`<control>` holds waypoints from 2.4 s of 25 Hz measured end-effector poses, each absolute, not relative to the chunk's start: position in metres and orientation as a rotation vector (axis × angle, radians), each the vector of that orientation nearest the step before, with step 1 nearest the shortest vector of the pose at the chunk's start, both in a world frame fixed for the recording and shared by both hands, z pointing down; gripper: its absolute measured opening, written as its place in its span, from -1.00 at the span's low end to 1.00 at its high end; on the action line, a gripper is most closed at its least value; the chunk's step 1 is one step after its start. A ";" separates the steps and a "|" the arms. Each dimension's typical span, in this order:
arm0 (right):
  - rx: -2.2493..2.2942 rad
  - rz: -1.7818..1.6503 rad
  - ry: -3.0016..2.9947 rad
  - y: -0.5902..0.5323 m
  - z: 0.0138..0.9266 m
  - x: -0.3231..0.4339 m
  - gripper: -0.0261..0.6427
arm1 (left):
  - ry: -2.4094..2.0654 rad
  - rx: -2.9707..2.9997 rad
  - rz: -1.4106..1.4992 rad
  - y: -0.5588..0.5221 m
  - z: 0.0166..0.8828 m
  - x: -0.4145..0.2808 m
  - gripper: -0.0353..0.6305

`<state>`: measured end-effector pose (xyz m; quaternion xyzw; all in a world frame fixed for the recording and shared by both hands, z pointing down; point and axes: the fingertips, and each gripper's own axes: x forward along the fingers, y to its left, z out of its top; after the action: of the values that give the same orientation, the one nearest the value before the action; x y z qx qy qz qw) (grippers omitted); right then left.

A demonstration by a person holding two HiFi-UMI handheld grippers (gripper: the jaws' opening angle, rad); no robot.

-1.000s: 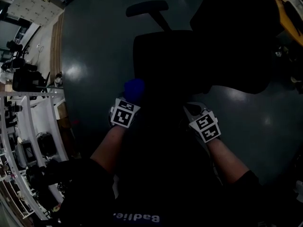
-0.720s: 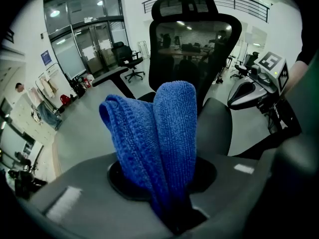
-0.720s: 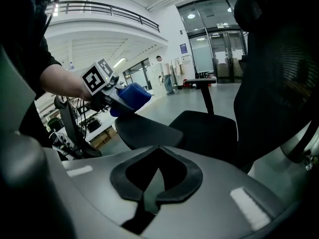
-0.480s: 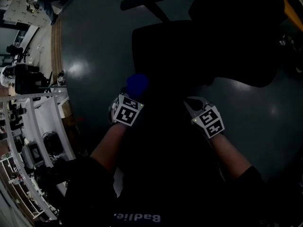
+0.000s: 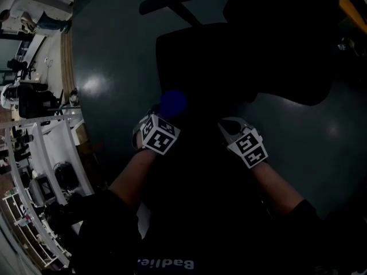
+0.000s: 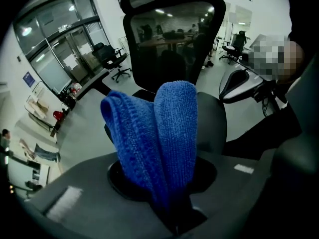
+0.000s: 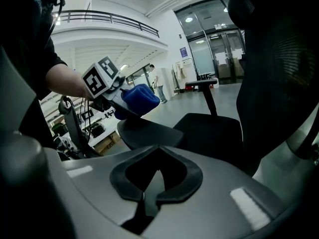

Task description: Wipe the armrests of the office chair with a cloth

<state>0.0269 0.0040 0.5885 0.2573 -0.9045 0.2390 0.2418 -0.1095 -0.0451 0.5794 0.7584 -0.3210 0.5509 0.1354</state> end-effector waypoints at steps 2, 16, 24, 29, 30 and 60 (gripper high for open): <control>0.694 0.654 -2.475 0.005 0.589 0.025 -0.91 | -0.905 2.202 1.565 -0.044 0.580 -0.103 -0.48; 0.632 0.664 -2.504 0.013 0.594 0.008 -0.91 | -0.660 2.305 1.543 -0.040 0.586 -0.021 -0.48; 0.609 0.662 -2.513 0.007 0.588 0.017 -0.91 | -0.554 2.363 1.507 -0.047 0.578 0.033 -0.48; 0.607 0.650 -2.510 0.008 0.587 0.022 -0.91 | -0.561 2.412 1.451 -0.043 0.566 0.047 -0.48; 0.611 0.649 -2.507 0.007 0.585 0.024 -0.91 | -0.576 2.424 1.437 -0.042 0.560 0.046 -0.48; 0.993 0.412 -2.257 0.045 0.545 0.004 -0.91 | -1.048 2.358 1.205 0.040 0.553 -0.204 -0.48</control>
<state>0.0039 0.0452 0.5452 0.3769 -0.8569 0.1563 0.3152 -0.2035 0.0402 0.5525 0.8191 -0.3639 0.4187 0.1461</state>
